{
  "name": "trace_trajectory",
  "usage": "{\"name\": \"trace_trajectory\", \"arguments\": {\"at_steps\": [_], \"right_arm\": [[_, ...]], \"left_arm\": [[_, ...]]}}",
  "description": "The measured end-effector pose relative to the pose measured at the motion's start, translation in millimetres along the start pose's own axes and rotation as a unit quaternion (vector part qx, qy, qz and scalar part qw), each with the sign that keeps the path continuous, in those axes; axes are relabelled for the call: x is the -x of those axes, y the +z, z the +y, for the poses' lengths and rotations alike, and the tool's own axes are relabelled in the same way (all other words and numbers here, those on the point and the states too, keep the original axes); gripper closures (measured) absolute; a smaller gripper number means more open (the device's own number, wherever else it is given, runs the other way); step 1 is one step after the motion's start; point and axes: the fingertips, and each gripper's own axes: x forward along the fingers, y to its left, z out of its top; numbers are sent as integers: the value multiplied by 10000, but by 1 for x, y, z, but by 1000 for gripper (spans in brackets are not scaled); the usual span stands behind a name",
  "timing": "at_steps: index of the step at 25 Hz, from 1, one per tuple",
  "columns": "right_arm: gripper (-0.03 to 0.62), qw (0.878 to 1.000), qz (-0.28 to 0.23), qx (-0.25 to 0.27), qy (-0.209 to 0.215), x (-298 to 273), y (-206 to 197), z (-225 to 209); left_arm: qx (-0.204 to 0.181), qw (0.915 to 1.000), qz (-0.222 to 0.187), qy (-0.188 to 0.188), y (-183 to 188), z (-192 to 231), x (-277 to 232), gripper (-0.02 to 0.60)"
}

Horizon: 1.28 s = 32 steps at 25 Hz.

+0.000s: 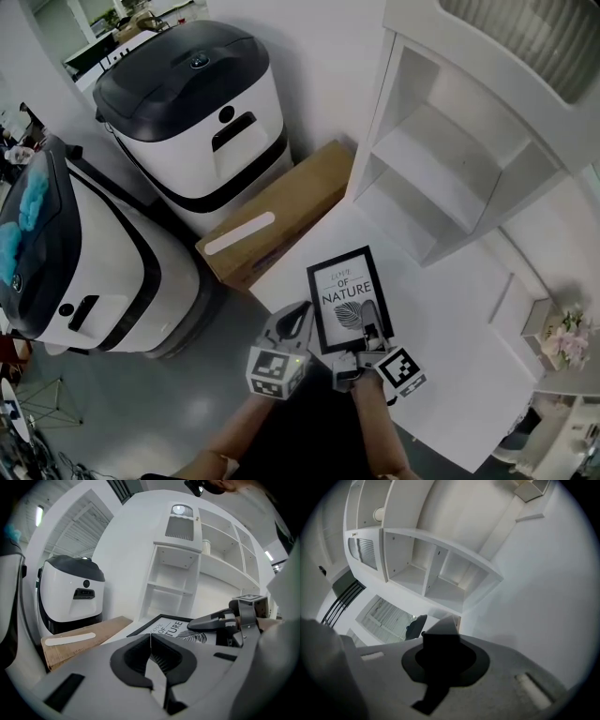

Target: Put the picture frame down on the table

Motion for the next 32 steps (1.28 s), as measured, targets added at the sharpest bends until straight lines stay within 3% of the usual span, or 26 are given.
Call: {"name": "trace_trajectory", "arguments": {"at_steps": [21, 32], "right_arm": [[580, 9926, 629, -1026, 157, -56, -46, -31], [580, 9873, 623, -1454, 131, -69, -48, -52]], "left_arm": [[58, 9994, 85, 330, -15, 26, -7, 569], [104, 9992, 159, 341, -21, 30, -10, 569]]}}
